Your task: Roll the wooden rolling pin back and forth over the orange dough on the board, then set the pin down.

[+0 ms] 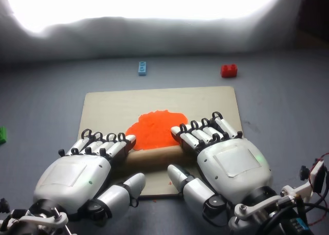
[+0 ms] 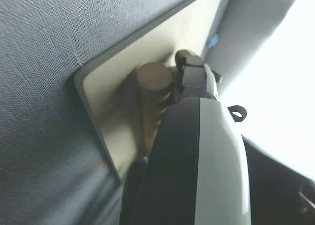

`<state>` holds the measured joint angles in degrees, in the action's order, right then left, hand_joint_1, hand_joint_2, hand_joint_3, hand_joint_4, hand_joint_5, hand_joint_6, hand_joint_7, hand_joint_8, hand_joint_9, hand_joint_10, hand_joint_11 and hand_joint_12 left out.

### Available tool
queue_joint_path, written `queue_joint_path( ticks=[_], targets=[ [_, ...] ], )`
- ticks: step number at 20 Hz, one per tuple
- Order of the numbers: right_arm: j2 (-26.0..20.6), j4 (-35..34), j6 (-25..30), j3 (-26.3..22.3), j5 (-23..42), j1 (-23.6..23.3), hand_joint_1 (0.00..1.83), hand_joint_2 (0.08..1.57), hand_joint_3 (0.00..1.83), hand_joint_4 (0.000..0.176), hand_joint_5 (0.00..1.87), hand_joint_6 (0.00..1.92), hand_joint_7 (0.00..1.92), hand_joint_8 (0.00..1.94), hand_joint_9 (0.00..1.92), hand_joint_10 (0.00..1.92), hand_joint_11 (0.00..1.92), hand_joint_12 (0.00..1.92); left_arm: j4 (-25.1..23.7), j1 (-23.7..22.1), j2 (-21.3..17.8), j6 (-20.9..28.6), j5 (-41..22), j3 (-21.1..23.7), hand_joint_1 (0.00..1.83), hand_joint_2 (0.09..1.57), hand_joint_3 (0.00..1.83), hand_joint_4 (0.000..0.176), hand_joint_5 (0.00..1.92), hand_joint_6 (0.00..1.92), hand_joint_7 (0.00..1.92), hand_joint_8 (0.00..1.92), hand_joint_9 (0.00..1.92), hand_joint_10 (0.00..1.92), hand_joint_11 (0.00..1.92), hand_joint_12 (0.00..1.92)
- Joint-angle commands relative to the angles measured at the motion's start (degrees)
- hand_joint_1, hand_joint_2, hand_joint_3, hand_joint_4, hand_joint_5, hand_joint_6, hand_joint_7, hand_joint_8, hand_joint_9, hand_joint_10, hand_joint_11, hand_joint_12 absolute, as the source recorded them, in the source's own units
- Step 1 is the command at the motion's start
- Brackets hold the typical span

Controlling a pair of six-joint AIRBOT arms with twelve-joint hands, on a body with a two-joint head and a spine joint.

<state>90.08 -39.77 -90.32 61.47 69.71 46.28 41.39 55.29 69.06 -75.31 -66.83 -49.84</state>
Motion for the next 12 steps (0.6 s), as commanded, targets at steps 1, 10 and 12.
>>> queue_joint_path(
  ticks=[1,10,12],
  targets=[
    [-0.19,3.20,-0.11,-0.20,4.26,0.33,0.00,1.45,0.00,0.000,0.36,0.01,0.40,0.01,0.40,0.01,0.00,0.88,-2.85,0.01,-0.56,0.03,-5.40,0.30,0.00,1.51,0.00,0.000,0.20,0.00,0.26,0.00,0.20,0.00,0.00,0.35],
    [-0.36,3.19,0.04,-0.18,5.06,-1.14,0.00,1.46,0.00,0.000,0.33,0.01,0.38,0.01,0.40,0.01,0.00,0.83,-3.26,0.26,-1.26,0.04,-5.40,1.27,0.00,1.50,0.00,0.000,0.21,0.01,0.25,0.01,0.19,0.01,0.00,0.33],
    [-0.48,3.19,0.04,-0.18,5.22,-1.55,0.00,1.46,0.00,0.000,0.32,0.00,0.36,0.00,0.37,0.01,0.00,0.79,-3.26,0.25,-1.26,0.04,-5.40,1.26,0.00,1.50,0.00,0.000,0.19,0.00,0.24,0.00,0.18,0.01,0.00,0.31]
  ],
)
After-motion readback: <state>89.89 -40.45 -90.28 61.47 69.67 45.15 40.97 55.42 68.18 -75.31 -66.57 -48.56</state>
